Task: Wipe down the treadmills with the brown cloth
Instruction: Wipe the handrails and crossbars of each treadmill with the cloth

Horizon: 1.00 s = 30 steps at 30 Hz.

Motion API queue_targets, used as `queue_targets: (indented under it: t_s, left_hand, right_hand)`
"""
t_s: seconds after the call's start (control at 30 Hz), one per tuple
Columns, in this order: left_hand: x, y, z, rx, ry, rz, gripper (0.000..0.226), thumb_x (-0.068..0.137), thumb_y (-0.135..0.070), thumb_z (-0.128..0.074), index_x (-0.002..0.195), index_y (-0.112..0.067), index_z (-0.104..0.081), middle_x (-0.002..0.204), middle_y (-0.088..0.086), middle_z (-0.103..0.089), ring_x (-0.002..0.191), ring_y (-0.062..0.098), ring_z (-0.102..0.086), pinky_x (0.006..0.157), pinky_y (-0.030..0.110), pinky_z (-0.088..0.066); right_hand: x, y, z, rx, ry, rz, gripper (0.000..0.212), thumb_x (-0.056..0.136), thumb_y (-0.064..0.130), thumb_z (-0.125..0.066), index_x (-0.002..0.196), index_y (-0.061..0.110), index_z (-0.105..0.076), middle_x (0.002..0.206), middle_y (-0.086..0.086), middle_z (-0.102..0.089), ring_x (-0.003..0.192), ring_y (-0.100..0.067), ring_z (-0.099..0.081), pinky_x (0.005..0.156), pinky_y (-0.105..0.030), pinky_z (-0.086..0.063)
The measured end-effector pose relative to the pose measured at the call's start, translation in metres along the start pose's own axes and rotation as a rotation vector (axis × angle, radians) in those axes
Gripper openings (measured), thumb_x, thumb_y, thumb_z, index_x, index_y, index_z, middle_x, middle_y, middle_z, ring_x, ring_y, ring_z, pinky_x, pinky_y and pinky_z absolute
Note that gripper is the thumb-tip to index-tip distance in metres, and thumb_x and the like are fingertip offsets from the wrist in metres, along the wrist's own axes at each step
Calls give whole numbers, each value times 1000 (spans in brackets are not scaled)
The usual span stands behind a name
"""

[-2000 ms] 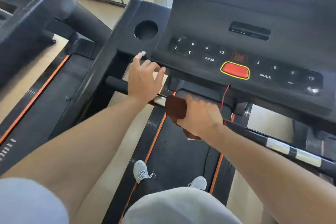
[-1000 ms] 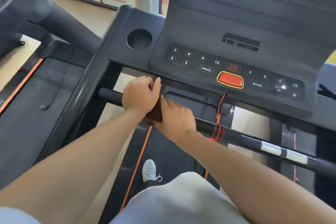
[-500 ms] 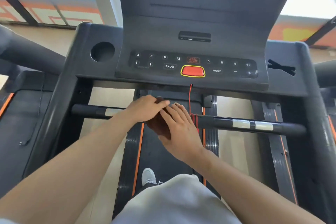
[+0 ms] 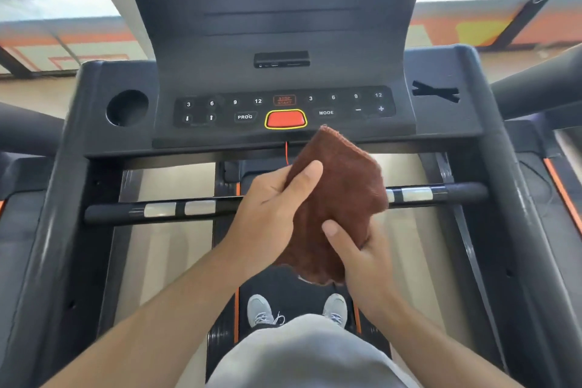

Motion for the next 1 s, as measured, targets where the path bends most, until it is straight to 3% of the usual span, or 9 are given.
queue_targets:
  t_s: [0.2, 0.3, 0.37, 0.5, 0.57, 0.7, 0.8, 0.9, 1.0]
  left_hand:
    - [49, 18, -19, 239, -135, -35, 25, 104, -41, -55, 98, -30, -76, 97, -12, -79, 97, 8, -73, 92, 31, -57]
    - [86, 66, 3, 769, -58, -36, 24, 100, -39, -57, 119, -33, -70, 107, -11, -76, 100, 16, -69, 95, 37, -53]
    - [94, 90, 20, 1163, 63, -170, 32, 98, -29, -58, 129, -27, -67, 113, -4, -74, 105, 22, -66, 94, 36, -47]
    - [100, 104, 45, 1394, 93, -570, 33, 88, -17, -57, 115, -13, -76, 101, 5, -74, 105, 22, -62, 98, 35, -38]
    - [102, 108, 51, 1385, 93, -597, 36, 87, -14, -55, 117, -13, -75, 105, 5, -72, 110, 20, -56, 102, 33, -38]
    - [100, 108, 51, 1338, 60, -491, 55, 89, -16, -56, 144, -17, -54, 117, -5, -67, 126, 20, -48, 110, 35, -41]
    - [99, 107, 52, 1354, 51, -518, 67, 87, -9, -52, 153, -13, -42, 128, 0, -64, 133, 23, -44, 116, 39, -36]
    - [96, 108, 51, 1348, 11, -610, 67, 85, -6, -42, 152, -6, -41, 130, 8, -64, 135, 26, -45, 118, 40, -32]
    - [95, 109, 50, 1329, -6, -667, 66, 86, -7, -34, 152, -5, -41, 129, 11, -64, 136, 26, -43, 118, 39, -31]
  right_hand:
    - [54, 35, 41, -441, -107, 90, 22, 89, 39, -78, 106, 25, -73, 98, 16, -77, 99, -9, -73, 81, -28, -57]
    - [105, 23, 65, -1210, -121, 59, 63, 92, 54, -68, 145, 24, -49, 128, 3, -63, 123, -25, -58, 93, -38, -46]
    - [115, 16, 72, -1422, -108, 177, 81, 94, 53, -66, 158, 19, -31, 144, -6, -50, 133, -29, -45, 106, -40, -36]
    - [108, -11, 73, -1523, 422, 308, 101, 76, 68, -74, 159, 31, -30, 157, 5, -41, 143, -23, -37, 121, -42, -23]
    - [108, -31, 67, -1692, 479, 371, 112, 62, 72, -79, 155, 31, -32, 147, 4, -50, 134, -26, -47, 117, -47, -28]
    - [126, -39, 39, -1792, 358, 467, 69, 70, 62, -78, 123, 27, -52, 113, 2, -65, 104, -28, -64, 87, -43, -43]
    - [138, -33, 19, -1699, 474, 453, 38, 80, 51, -67, 100, 25, -48, 96, 5, -66, 86, -28, -69, 67, -37, -43]
    - [143, -32, 11, -1699, 550, 408, 33, 81, 45, -65, 103, 26, -50, 94, 7, -66, 81, -26, -68, 64, -34, -39]
    - [134, -42, 5, -1718, 419, 505, 32, 81, 36, -70, 105, 24, -53, 94, 5, -64, 81, -26, -67, 65, -35, -39]
Point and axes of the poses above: each hand's wrist, its own x-axis towards the middle knuckle, its own z-axis out of the back of the hand, y = z × x, the point moved 1 cm from there along x, towards the middle knuckle
